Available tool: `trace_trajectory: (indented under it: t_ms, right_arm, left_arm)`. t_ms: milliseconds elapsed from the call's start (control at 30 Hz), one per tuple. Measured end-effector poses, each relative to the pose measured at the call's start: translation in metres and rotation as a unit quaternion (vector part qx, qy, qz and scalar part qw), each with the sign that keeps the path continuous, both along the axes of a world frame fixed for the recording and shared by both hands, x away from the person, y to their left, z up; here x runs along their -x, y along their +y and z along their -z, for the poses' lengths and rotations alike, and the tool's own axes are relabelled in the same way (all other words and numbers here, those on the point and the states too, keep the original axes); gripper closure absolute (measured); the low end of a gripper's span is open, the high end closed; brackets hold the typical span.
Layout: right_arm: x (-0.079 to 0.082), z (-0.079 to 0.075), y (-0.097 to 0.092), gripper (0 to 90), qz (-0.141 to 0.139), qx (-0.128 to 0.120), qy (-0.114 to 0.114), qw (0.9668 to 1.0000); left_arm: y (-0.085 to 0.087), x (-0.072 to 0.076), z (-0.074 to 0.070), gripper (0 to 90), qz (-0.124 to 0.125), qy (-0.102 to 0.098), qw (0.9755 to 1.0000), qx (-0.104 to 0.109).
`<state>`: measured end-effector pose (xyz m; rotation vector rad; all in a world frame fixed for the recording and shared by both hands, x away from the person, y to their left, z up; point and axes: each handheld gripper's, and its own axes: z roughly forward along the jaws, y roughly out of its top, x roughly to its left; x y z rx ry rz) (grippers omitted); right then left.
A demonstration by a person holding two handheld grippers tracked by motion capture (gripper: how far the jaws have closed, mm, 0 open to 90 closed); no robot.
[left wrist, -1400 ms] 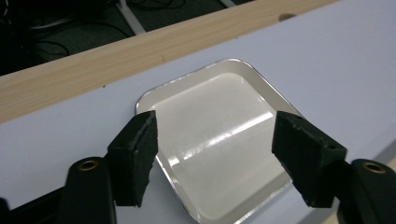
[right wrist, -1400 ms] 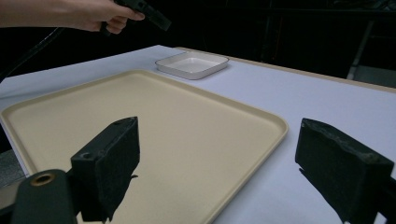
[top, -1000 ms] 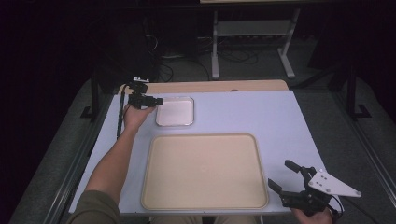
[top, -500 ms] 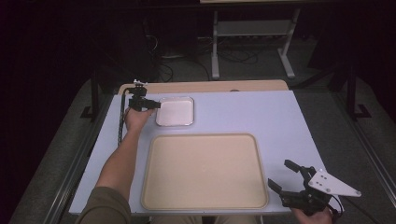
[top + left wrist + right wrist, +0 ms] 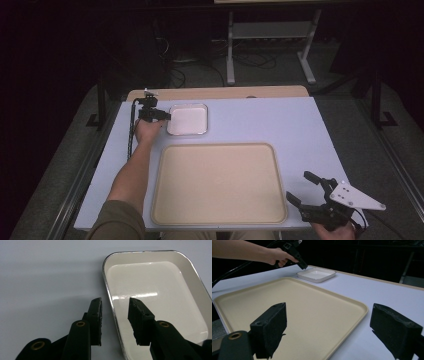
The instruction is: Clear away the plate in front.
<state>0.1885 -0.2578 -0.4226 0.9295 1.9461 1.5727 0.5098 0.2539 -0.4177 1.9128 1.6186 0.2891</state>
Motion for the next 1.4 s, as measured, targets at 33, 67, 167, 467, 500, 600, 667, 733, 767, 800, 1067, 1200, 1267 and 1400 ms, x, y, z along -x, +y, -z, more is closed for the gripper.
trace_trajectory:
  t_ms: [33, 67, 167, 467, 500, 600, 667, 733, 767, 800, 1067, 1200, 1267, 1400]
  right_arm:
    - [0.0, 0.0, 0.0, 13.1, 0.0, 0.0, 0.001, 1.0]
    - [0.0, 0.0, 0.0, 13.2, 0.001, -0.001, 0.001, 1.0]
    - [0.0, 0.0, 0.0, 13.2, 0.001, -0.002, 0.002, 1.0]
    - [0.0, 0.0, 0.0, 13.2, 0.001, -0.003, 0.001, 1.0]
    - [0.0, 0.0, 0.0, 13.2, 0.001, -0.003, 0.001, 1.0]
    - [0.0, 0.0, 0.0, 13.2, 0.0, -0.003, 0.002, 1.0]
    - [0.0, 0.0, 0.0, 13.2, 0.0, -0.003, 0.001, 1.0]
    - [0.0, 0.0, 0.0, 13.2, 0.0, -0.002, 0.001, 1.0]
    - [0.0, 0.0, 0.0, 13.2, 0.0, -0.002, 0.002, 1.0]
    - [0.0, 0.0, 0.0, 13.2, 0.0, -0.002, 0.002, 1.0]
    - [0.0, 0.0, 0.0, 13.1, 0.001, -0.003, 0.002, 1.0]
    - [0.001, 0.0, -0.001, 13.2, 0.002, -0.004, 0.001, 1.0]
    - [0.0, 0.0, -0.001, 13.1, 0.003, -0.005, 0.002, 1.0]
    - [0.001, 0.0, -0.002, 13.1, 0.005, -0.005, 0.003, 1.0]
  left_arm:
    - [0.0, 0.0, 0.001, 64.2, -0.001, 0.001, 1.0, -0.001]
    - [-0.001, 0.0, 0.002, 64.5, -0.001, 0.003, 1.0, -0.002]
    - [-0.004, 0.0, 0.005, 64.3, -0.001, 0.002, 1.0, -0.008]
    - [-0.01, 0.0, 0.01, 70.1, -0.01, 0.019, 0.9996, -0.017]
    - [-0.01, 0.0, 0.01, 70.9, -0.012, 0.021, 0.9996, -0.014]
    - [-0.014, 0.0, 0.013, 73.8, -0.01, 0.028, 0.9993, -0.021]
    - [-0.015, 0.0, 0.013, 75.4, -0.012, 0.029, 0.9993, -0.021]
    - [-0.016, 0.0, 0.013, 76.1, -0.015, 0.029, 0.9992, -0.023]
    - [-0.016, 0.0, 0.013, 77.3, -0.02, 0.028, 0.9991, -0.024]
    - [-0.015, 0.0, 0.012, 79.3, -0.02, 0.028, 0.9991, -0.025]
    - [-0.013, 0.0, 0.012, 83.4, -0.033, 0.034, 0.9988, -0.013]
    - [-0.011, 0.001, 0.013, 84.5, -0.039, 0.034, 0.9986, 0.003]
    - [-0.008, 0.001, 0.015, 85.1, -0.045, 0.031, 0.9983, 0.018]
    - [-0.004, 0.002, 0.016, 86.4, -0.051, 0.032, 0.9974, 0.039]
